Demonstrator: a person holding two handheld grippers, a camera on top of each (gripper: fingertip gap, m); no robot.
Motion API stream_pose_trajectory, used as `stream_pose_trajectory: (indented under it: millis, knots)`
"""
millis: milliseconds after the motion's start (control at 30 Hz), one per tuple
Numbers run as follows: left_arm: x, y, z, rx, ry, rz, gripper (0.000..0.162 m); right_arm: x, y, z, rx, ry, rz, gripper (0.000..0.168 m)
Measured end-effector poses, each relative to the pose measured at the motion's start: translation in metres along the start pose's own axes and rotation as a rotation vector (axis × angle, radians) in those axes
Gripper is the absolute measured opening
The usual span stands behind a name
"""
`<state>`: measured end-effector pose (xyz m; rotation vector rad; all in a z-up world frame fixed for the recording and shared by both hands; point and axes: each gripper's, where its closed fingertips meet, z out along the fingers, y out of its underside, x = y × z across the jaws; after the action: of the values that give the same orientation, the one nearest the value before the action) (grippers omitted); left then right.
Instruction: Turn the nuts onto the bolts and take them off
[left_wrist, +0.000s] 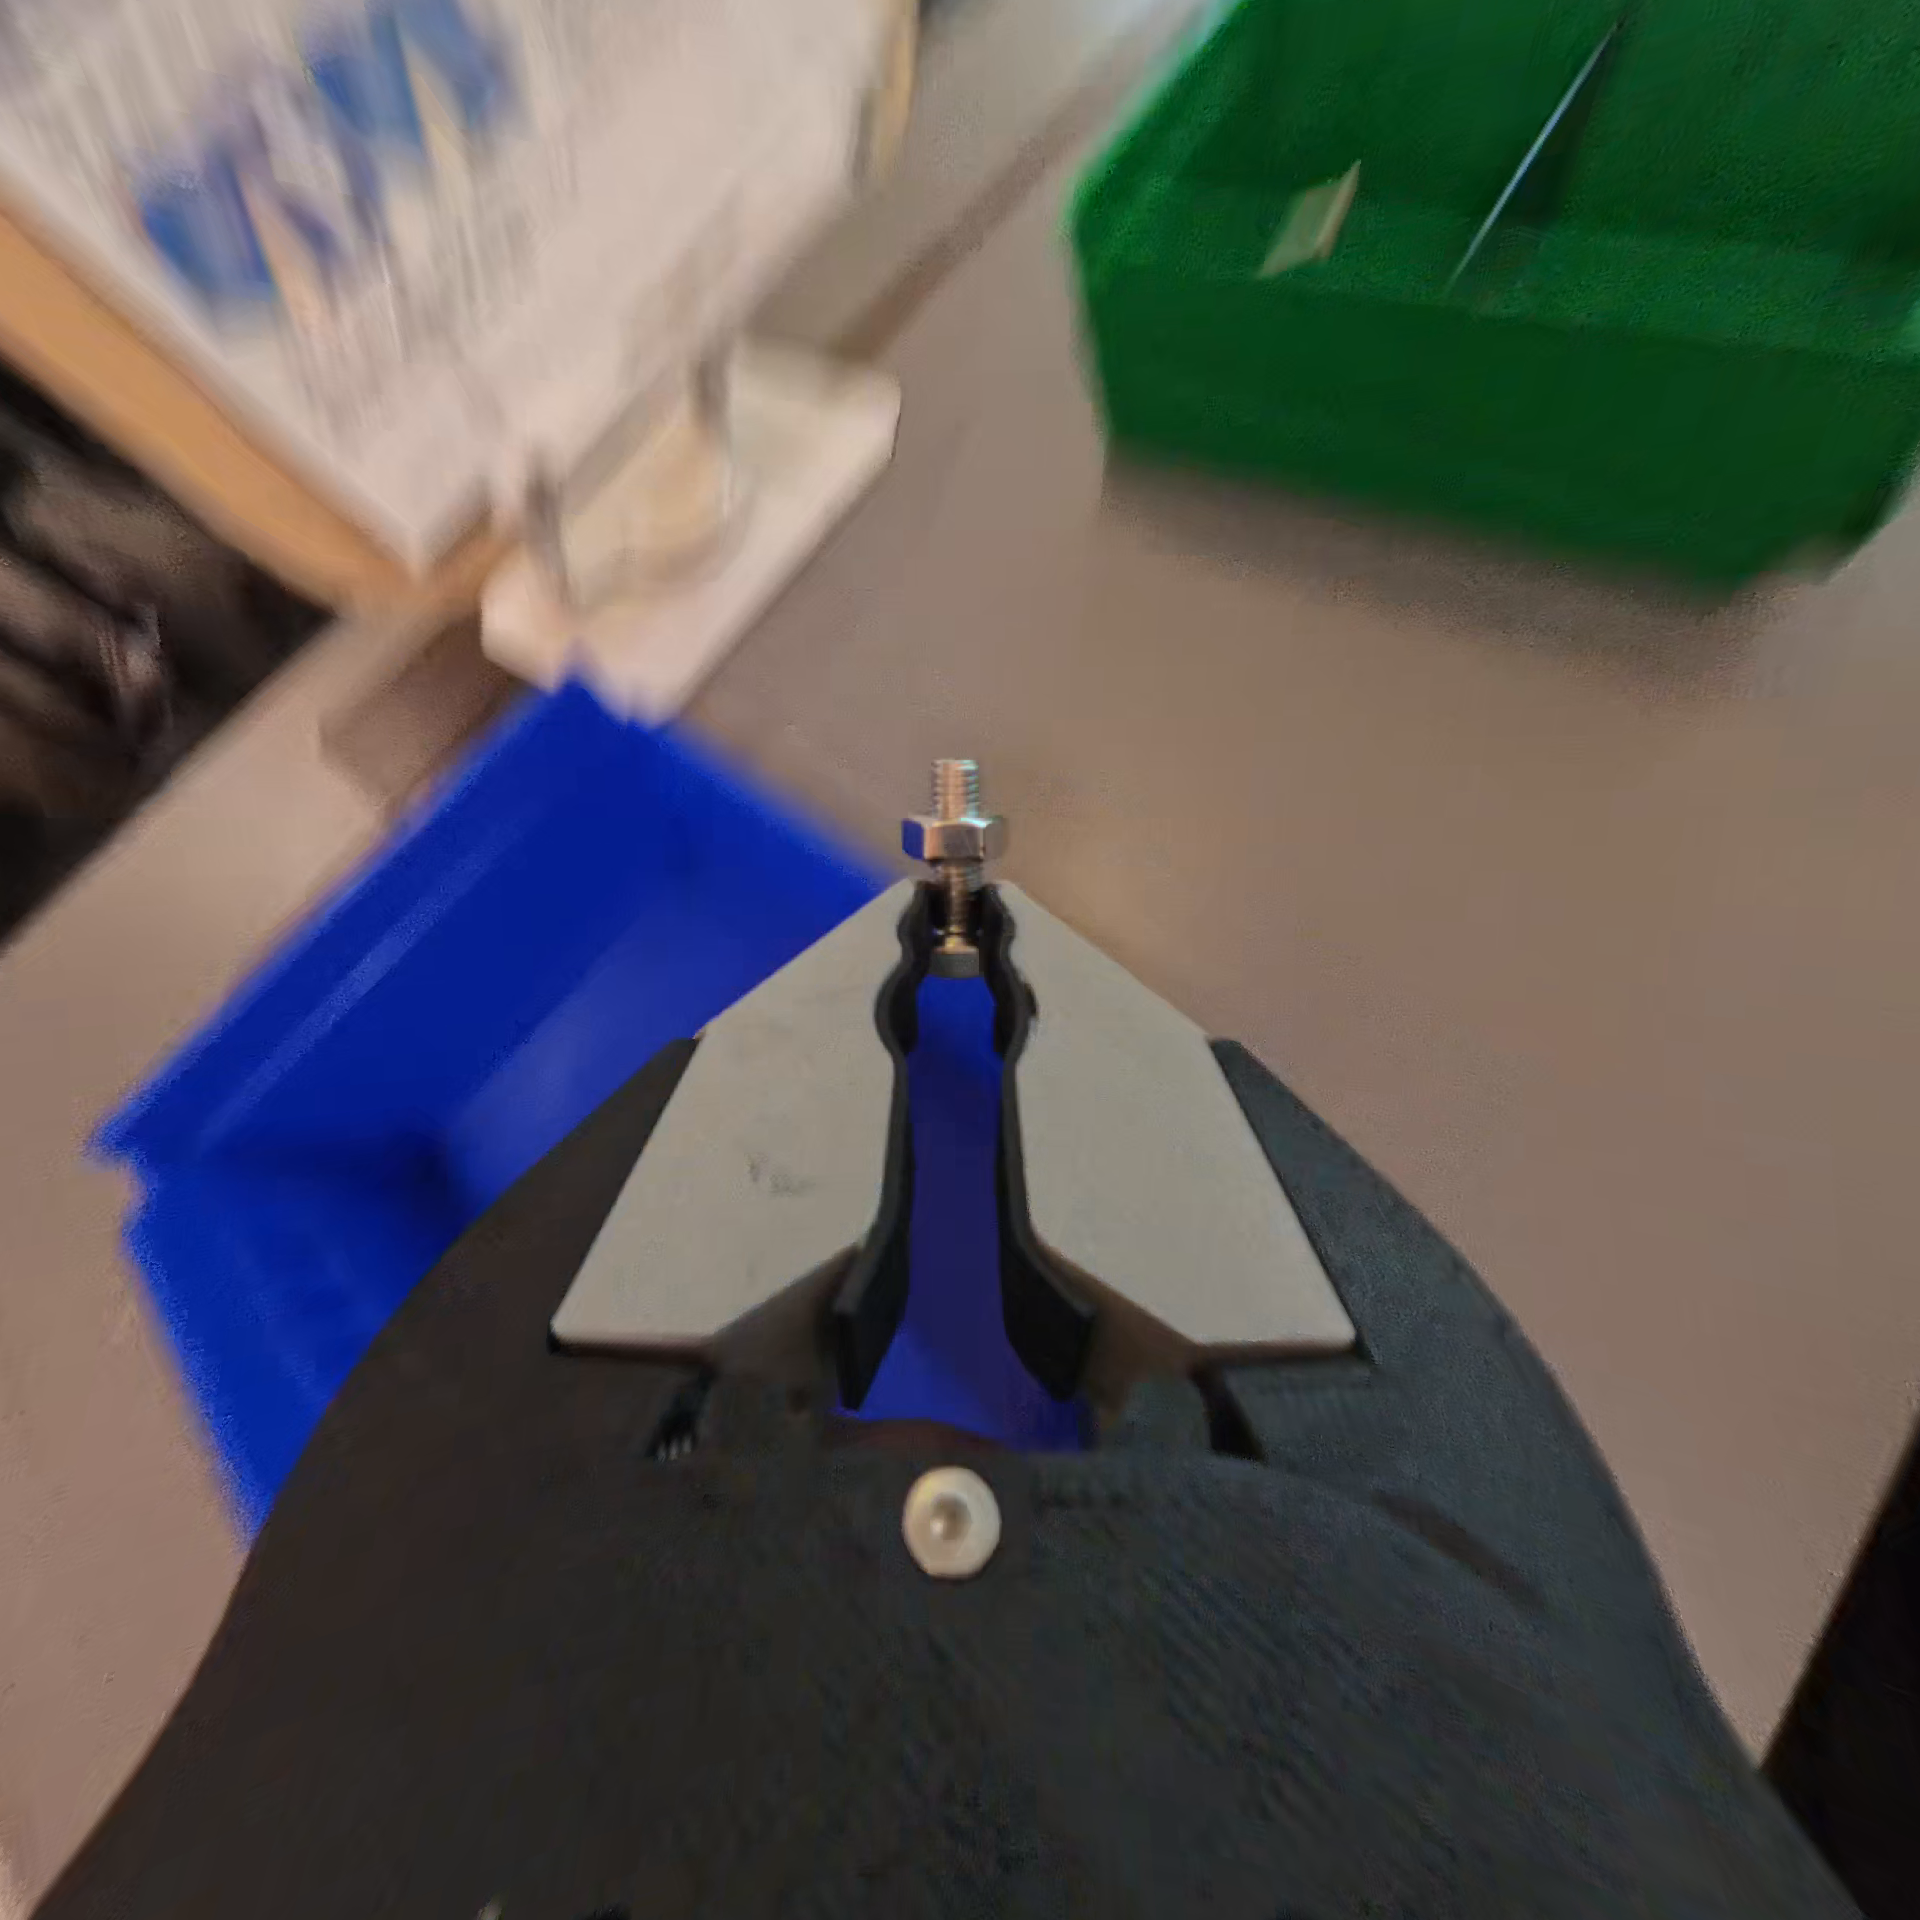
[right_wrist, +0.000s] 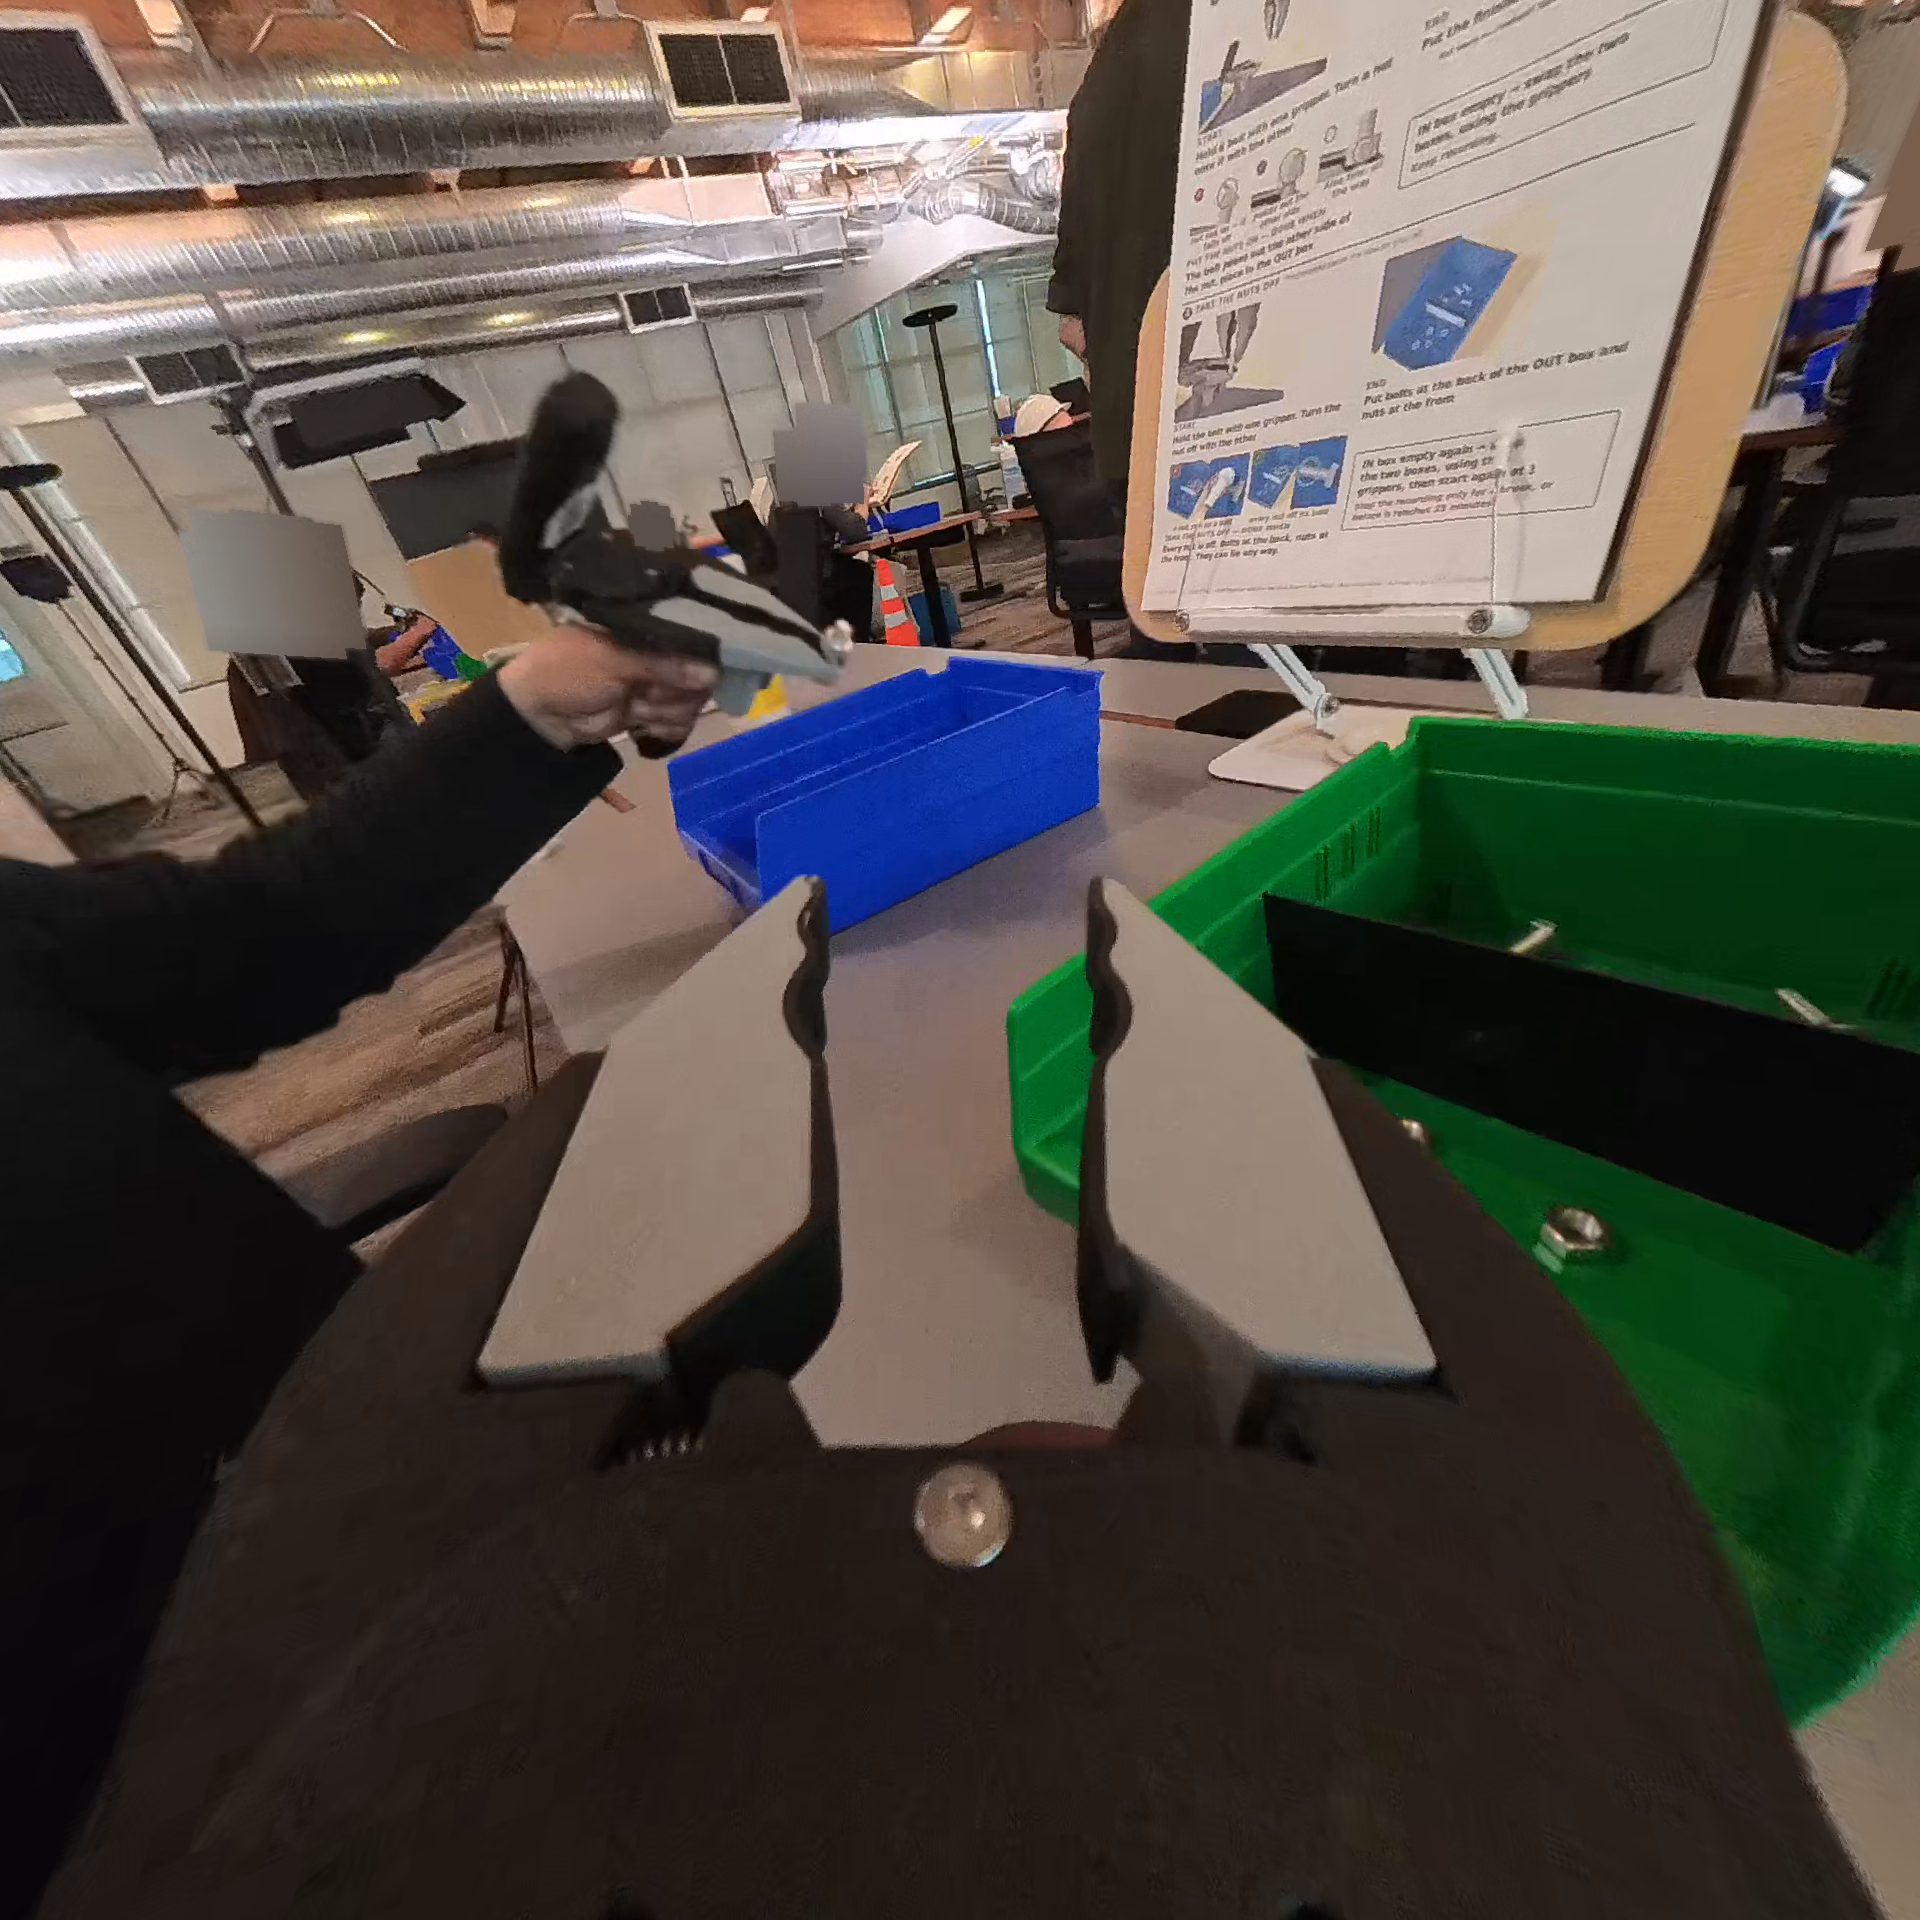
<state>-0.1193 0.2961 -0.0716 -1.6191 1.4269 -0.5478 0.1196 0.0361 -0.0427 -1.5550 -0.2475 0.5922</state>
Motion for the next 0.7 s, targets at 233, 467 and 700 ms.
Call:
stream_pose_trajectory:
  millis: [233,467,700]
  knots:
    - [0.179,-0.137,0.075,0.382,0.31,0.145,0.006,0.027,-0.011,0.061,0.015,0.031,0.101,0.051]
    - [0.205,-0.125,0.156,0.242,0.335,0.238,0.006,0.063,-0.009,0.066,-0.007,0.119,0.172,0.062]
    - [0.195,-0.122,0.149,0.133,0.274,0.3,0.006,0.076,0.01,0.099,-0.118,0.254,0.089,0.062]
